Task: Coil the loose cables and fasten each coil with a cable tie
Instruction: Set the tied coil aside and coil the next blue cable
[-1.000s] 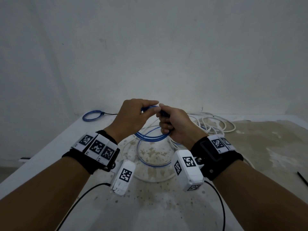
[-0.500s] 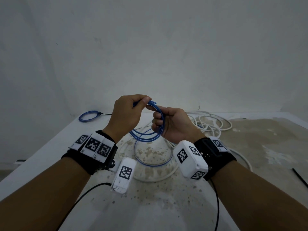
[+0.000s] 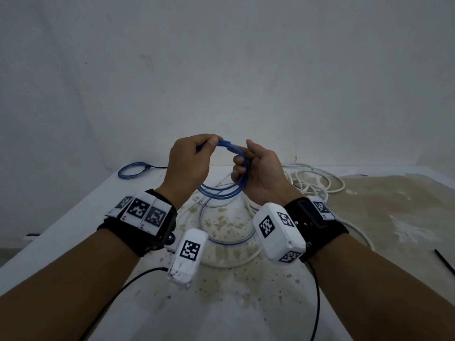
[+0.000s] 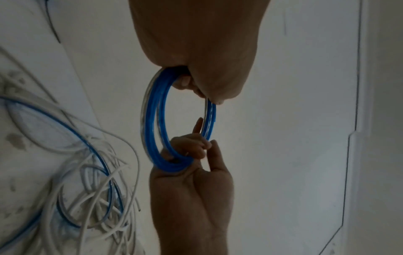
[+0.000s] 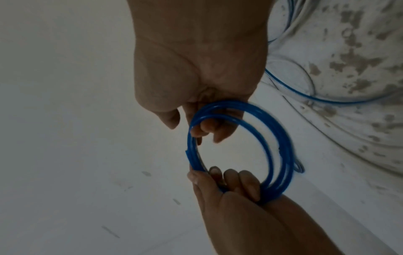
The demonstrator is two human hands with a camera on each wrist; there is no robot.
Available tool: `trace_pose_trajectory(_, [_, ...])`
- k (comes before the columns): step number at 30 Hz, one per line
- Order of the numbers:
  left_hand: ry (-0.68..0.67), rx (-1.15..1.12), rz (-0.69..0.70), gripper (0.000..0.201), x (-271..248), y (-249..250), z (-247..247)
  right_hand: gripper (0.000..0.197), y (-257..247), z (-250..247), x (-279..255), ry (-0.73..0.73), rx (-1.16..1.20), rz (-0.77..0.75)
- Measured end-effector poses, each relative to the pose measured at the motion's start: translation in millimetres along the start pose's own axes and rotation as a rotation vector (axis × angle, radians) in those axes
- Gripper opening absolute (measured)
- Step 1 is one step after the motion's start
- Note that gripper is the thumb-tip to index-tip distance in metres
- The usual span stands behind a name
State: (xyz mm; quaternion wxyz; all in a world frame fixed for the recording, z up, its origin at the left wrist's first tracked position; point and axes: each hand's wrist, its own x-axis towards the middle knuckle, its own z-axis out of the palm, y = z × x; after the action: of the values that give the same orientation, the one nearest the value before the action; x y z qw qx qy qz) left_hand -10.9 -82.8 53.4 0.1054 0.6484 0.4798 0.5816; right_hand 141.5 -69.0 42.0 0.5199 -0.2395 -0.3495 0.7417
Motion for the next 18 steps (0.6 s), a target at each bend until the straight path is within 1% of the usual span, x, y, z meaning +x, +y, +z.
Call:
trace_pose_trajectory(2, [0.102, -0.04, -0.056, 0.022, 2, 1, 1, 0.042, 5, 0, -1, -0.01, -0.008, -0.009])
trace_pose_trajectory(4, [0.144, -0.066, -0.087, 0.022, 3, 1, 3, 0.041, 10, 4, -2, -0.009, 0.009, -0.006])
trace_pose_trajectory(8, [0.098, -0.113, -0.121, 0.023, -4, 1, 11, 0.038, 11, 13, 3, 0.088, 0.175, -0.075])
trace_pose_trajectory(10, [0.079, -0.131, -0.138, 0.023, -6, 1, 13, 0.037, 11, 14, 6, 0.148, 0.192, -0.117])
trace_pose_trajectory(12, [0.071, -0.143, -0.148, 0.022, -6, 3, 11, 0.035, 12, 14, 7, 0.192, 0.161, -0.14])
trace_pose_trajectory(14, [0.07, -0.138, -0.133, 0.022, -5, 6, 9, 0.034, 12, 13, 7, 0.221, 0.081, -0.149])
trace_pose_trajectory(18, [0.033, -0.108, -0.072, 0.021, -2, 6, 6, 0.034, 1, 10, 3, 0.211, -0.123, -0.141])
